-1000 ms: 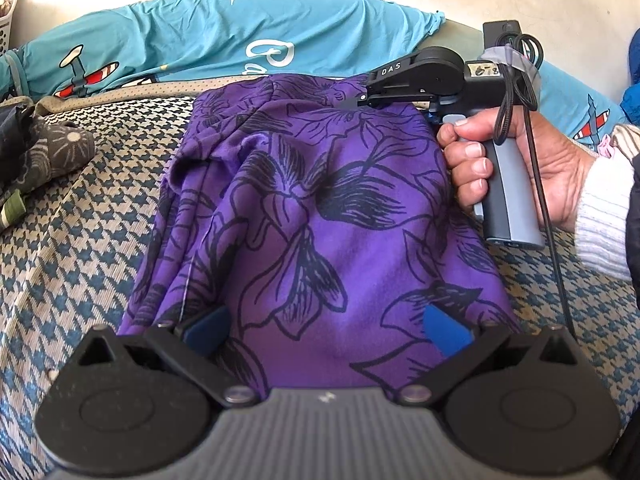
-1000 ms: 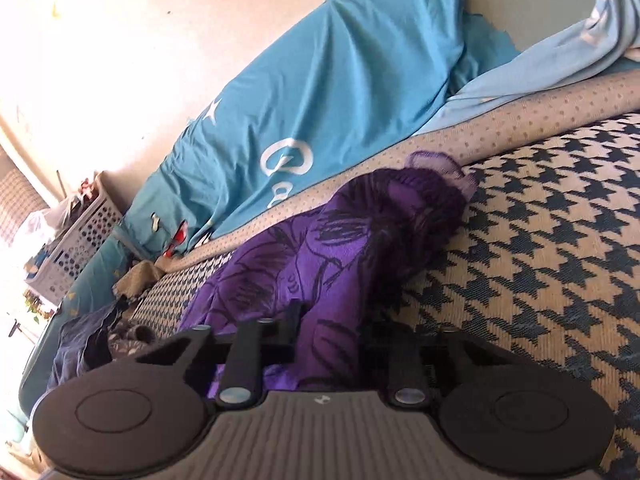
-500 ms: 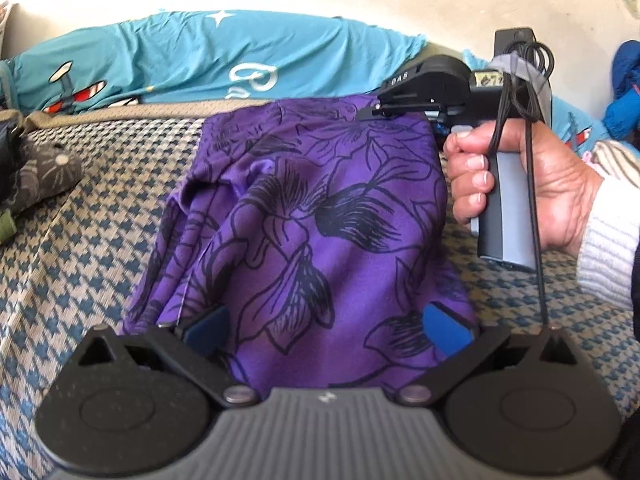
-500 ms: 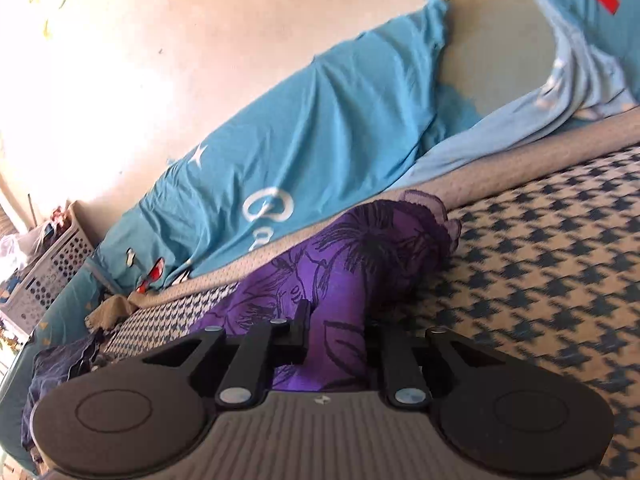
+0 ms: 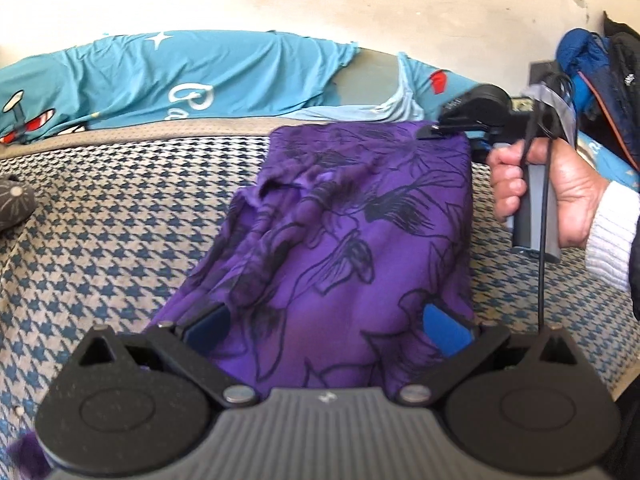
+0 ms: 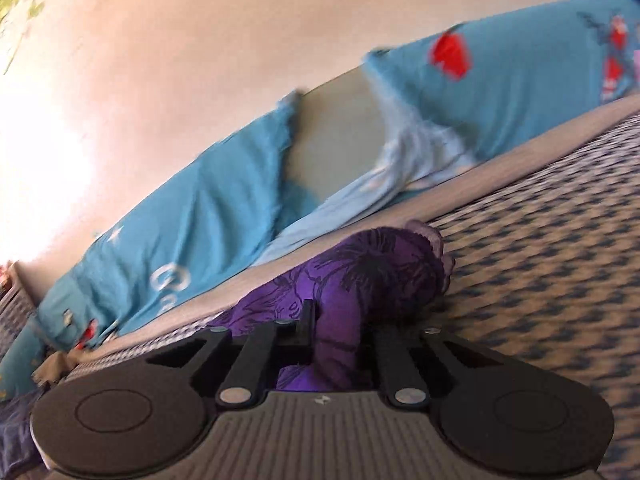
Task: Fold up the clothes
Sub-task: 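Close the right gripper on the end of the purple blouse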
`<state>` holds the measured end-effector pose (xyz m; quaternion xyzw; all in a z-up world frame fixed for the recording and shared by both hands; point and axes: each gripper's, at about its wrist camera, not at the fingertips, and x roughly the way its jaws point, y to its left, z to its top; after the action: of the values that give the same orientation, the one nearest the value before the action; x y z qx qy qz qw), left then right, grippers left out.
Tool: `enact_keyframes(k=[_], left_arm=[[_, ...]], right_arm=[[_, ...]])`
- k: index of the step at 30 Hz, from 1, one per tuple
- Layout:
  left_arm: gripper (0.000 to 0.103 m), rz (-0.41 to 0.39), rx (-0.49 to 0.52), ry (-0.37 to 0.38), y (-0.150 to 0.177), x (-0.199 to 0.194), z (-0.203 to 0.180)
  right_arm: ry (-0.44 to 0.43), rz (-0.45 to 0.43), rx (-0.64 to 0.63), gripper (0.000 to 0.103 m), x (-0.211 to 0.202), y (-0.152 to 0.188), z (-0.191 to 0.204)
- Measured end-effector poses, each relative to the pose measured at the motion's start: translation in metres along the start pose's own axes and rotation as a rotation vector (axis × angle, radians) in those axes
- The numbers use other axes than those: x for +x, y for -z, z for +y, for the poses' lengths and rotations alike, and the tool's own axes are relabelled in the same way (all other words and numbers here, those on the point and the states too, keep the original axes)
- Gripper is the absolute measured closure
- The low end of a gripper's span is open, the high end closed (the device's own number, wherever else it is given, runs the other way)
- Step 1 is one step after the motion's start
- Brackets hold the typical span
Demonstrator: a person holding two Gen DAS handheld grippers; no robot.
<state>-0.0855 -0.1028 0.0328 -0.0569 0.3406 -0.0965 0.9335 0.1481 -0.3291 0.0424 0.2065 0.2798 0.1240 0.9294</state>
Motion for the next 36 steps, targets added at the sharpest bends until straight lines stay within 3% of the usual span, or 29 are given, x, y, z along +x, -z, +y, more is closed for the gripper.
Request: enact_keyframes(k=[6, 10, 15, 23, 36], left_arm=[[0.000, 0.022, 0.019, 0.031, 0.004, -0.004, -0.008], [0.000, 0.039, 0.008, 0.022, 0.006, -0.005, -0.006], [0.000, 0.040, -0.019, -0.024, 0.008, -0.013, 0.003], [0.000, 0.043, -0.081, -0.107, 0.010, -0.025, 0.028], [0.000, 0.027, -0.220, -0.224, 0.012, -0.033, 0.070]], right_arm=[[0.162, -0.041, 0.025, 0.098, -0.032, -0.007, -0.057], [0.143, -0.012, 0.166, 0.092, -0.044, -0.003, -0.094], [0.131, -0.064, 0.194, 0.088, -0.070, -0.006, -0.106], [0.081, -0.038, 0.192, 0.086, -0.082, -0.006, -0.097], [-0.081, 0.069, -0.040, 0.077, -0.059, 0.012, -0.015]])
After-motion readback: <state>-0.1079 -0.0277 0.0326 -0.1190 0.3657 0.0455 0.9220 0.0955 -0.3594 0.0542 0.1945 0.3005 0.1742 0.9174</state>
